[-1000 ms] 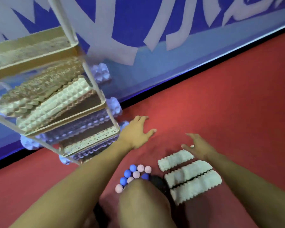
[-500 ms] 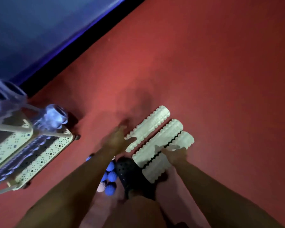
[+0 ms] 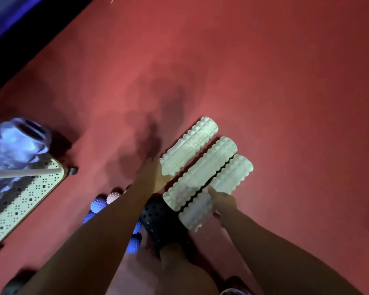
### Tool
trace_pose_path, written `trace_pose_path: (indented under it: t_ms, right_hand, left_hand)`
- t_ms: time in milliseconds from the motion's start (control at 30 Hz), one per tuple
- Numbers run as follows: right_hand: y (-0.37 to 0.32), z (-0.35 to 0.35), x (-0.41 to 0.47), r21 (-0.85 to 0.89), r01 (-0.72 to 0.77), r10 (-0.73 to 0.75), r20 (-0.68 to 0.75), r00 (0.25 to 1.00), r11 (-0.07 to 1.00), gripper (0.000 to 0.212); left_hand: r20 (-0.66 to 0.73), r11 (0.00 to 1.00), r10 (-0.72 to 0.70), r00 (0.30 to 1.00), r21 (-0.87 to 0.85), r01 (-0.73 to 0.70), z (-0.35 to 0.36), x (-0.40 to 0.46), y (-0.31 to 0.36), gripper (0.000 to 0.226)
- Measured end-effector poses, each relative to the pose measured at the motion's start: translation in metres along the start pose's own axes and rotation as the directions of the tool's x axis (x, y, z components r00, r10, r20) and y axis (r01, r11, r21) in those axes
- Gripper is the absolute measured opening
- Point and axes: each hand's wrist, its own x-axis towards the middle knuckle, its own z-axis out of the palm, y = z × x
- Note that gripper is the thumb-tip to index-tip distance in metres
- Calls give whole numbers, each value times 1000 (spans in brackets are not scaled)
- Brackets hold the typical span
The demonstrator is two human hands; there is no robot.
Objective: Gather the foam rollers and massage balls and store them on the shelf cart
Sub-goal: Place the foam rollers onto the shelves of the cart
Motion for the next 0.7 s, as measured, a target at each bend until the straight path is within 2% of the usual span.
trace_pose_path:
  t_ms: [133,200,300,400,467,567,700]
  right_hand:
    - [2,-9,-15,110,-19,17,17,1000,994,42]
    - [1,-19,-26,202,-22,11,54,998,979,43]
    - [-9,-36,-55,267,42,-69,93,993,963,42]
    - [-33,-45,-102,314,151,-218,189,958,937,43]
    - [-54,-48,-145,333,221,-312,251,917,917,42]
    - [-82,-49,-217,400,337,-468,294,833,852,54]
    - [-100,-46,-322,470,431,-615,369,697,770,55]
  left_hand:
    - [42,999,-19,999,40,17,-13,-13,3,83]
    - [60,999,-33,998,5,33,-29,-30,3,78]
    - [7,996,-4,1000,-85,4,-68,-68,2,76]
    - [-28,986,-55,998,-156,50,-122,-124,6,43]
    - [-125,989,-72,990,-135,55,-161,-172,14,46]
    - [-304,996,-86,949,-57,72,-210,-249,17,79]
    - [-499,994,-110,860,-53,96,-258,-365,6,76]
